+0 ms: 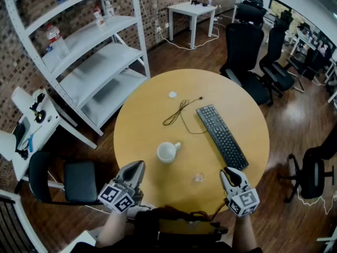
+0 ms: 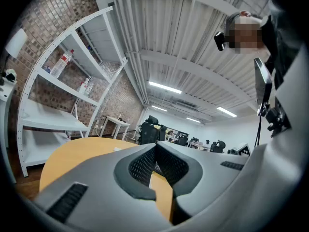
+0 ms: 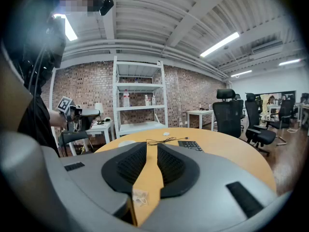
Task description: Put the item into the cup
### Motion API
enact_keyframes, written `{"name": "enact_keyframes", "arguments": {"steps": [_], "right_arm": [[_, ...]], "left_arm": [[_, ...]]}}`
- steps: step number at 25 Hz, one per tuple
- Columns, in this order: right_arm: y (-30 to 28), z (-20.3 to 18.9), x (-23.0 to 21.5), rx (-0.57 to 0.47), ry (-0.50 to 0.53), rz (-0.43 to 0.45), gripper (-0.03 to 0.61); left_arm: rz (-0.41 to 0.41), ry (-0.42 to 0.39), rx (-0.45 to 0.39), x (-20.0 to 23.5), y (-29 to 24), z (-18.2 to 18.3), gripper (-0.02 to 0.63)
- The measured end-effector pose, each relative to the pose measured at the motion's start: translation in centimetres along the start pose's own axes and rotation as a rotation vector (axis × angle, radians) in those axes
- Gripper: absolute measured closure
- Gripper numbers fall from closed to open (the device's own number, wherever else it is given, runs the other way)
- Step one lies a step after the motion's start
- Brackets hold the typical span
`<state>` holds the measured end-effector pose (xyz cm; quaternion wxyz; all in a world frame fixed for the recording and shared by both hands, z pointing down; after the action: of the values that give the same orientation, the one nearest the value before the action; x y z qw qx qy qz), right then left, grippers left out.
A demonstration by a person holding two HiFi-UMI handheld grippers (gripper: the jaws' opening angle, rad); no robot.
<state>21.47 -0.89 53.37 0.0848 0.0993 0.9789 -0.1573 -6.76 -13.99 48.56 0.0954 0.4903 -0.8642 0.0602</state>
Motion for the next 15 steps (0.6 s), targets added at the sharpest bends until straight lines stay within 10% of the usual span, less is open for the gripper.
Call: {"name": "enact_keyframes", "arguments": {"steps": [15], "right_arm": [[-7.6, -11.5, 3.6, 0.481, 0.215, 0.260, 0.422]], "left_arm": [[0.150, 0.008, 0.007, 1.8, 4.2, -0.3, 0.611]]}}
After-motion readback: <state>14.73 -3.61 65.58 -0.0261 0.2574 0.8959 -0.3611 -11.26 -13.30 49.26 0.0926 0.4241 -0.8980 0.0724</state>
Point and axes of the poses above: the fingertips, and each gripper's own axes: y backward along the fingers, x to its left, z out of its top, the point moved 1 cm from there along y, backward along the fingers, and after that the axes turned 8 degrees about -y, right-handed, at the moved point
